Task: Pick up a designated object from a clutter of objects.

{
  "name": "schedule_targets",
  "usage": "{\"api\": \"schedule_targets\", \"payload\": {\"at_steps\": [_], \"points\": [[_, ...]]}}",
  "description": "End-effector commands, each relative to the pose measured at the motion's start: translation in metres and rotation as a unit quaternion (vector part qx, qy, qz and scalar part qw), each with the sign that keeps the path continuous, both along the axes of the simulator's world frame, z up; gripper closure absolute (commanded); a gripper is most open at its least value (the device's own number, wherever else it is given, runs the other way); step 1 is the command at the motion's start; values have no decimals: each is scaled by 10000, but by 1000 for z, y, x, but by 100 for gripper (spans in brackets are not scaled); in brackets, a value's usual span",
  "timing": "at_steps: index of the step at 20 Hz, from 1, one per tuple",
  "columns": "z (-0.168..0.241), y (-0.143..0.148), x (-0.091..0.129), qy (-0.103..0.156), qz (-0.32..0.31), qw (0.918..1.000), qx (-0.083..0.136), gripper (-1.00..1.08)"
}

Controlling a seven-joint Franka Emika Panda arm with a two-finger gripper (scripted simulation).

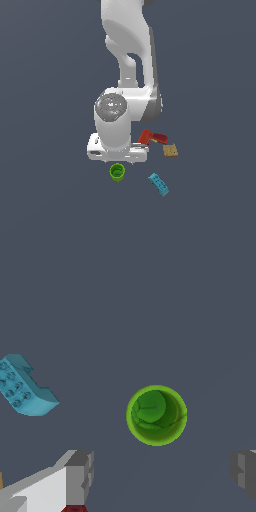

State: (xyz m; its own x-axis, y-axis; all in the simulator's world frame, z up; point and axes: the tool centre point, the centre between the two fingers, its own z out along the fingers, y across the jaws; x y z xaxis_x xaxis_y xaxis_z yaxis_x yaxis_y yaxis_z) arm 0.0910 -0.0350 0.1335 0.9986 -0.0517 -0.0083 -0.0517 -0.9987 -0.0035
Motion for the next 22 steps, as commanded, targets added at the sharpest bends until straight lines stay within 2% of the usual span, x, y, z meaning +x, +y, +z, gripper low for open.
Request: {"api": "schedule_targets", "payload": {"at_steps": [1,7,16,22], "points": [[-15,-4,5,-20,-12,10000,-7,-92],[-37,-10,11,-36,-30,10000,-17,-92],[-47,-11,11,-33,-34,10000,-19,-92],[-77,-11,11,-36,-34,10000,-19,-92]]}}
